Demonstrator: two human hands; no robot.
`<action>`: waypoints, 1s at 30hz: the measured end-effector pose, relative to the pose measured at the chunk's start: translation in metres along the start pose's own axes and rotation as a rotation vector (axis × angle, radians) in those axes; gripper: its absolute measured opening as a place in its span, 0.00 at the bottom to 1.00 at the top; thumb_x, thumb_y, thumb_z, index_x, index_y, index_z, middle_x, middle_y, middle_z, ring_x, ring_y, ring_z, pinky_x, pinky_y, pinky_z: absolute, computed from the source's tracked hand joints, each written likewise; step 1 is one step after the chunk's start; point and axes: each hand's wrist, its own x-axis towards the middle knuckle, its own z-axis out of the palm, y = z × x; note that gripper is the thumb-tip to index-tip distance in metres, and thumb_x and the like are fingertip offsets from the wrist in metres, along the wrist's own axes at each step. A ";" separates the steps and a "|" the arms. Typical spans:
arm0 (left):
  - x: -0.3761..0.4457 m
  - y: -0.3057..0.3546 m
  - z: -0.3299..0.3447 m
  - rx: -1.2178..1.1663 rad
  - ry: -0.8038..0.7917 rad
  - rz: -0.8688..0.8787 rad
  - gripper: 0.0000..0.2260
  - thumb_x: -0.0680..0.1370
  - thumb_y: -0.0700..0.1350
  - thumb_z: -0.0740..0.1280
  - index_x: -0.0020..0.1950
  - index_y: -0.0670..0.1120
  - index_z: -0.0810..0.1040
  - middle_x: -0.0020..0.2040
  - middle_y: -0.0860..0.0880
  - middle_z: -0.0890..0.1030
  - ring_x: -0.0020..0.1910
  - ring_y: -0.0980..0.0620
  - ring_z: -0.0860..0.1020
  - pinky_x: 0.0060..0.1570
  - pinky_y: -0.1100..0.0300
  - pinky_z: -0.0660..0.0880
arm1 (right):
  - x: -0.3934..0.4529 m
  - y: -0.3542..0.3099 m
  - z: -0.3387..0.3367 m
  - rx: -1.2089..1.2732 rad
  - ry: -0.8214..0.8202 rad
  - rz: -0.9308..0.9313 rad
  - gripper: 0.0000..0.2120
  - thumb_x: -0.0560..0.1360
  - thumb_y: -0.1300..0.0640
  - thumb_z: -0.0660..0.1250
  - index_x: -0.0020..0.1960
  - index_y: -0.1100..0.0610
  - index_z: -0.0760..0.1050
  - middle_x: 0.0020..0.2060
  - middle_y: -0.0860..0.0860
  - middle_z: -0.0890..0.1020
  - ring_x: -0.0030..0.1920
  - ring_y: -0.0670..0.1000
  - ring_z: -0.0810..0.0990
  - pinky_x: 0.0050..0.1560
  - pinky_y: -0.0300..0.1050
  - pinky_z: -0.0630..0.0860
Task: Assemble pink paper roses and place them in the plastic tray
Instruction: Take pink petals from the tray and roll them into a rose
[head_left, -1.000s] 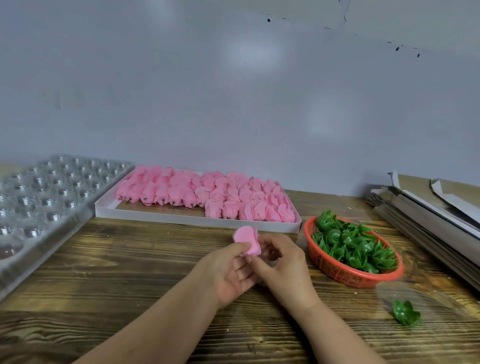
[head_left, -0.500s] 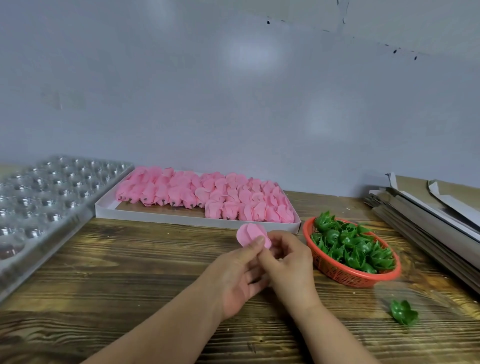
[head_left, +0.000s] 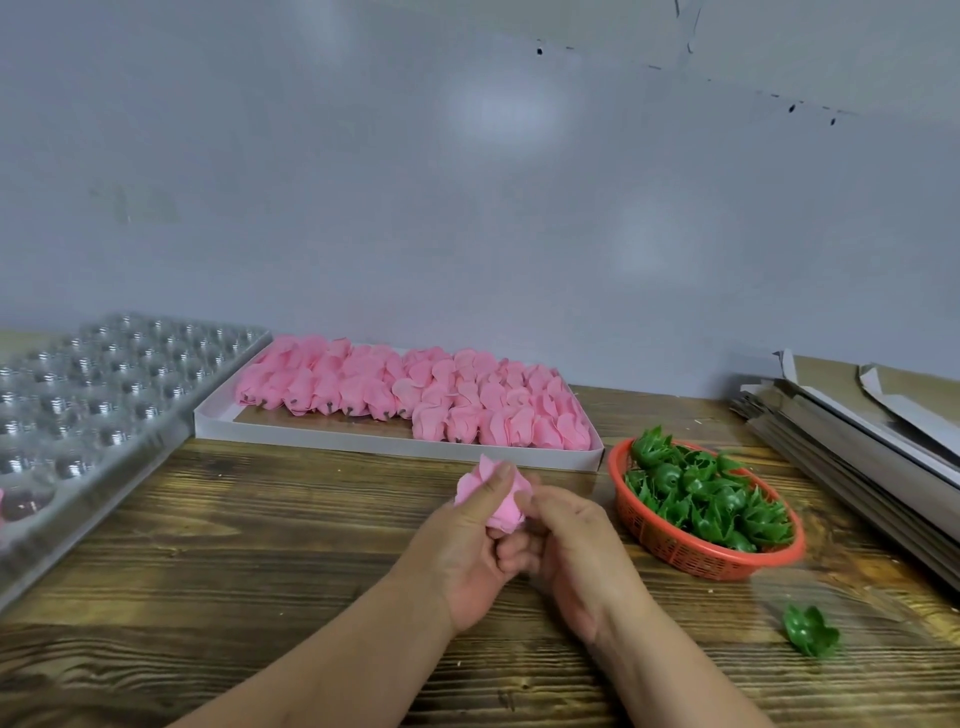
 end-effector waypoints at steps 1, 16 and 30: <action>0.000 0.002 0.000 -0.026 0.001 0.007 0.26 0.67 0.49 0.71 0.61 0.37 0.76 0.33 0.46 0.73 0.24 0.54 0.69 0.26 0.63 0.67 | -0.002 0.000 0.000 -0.044 -0.037 -0.054 0.05 0.73 0.65 0.66 0.44 0.67 0.79 0.29 0.59 0.79 0.27 0.49 0.77 0.29 0.38 0.76; -0.004 0.008 -0.002 0.104 -0.101 0.017 0.14 0.65 0.49 0.72 0.44 0.42 0.83 0.34 0.45 0.75 0.28 0.52 0.74 0.26 0.62 0.71 | -0.005 0.001 0.006 -0.310 0.073 -0.223 0.04 0.71 0.69 0.68 0.37 0.67 0.75 0.26 0.55 0.75 0.24 0.47 0.72 0.26 0.38 0.70; -0.005 0.009 0.001 0.062 -0.087 0.030 0.22 0.68 0.45 0.70 0.60 0.41 0.75 0.42 0.41 0.82 0.37 0.47 0.81 0.39 0.55 0.77 | -0.007 0.004 0.009 -0.476 0.082 -0.338 0.06 0.68 0.70 0.70 0.38 0.61 0.76 0.29 0.60 0.78 0.28 0.52 0.72 0.31 0.44 0.71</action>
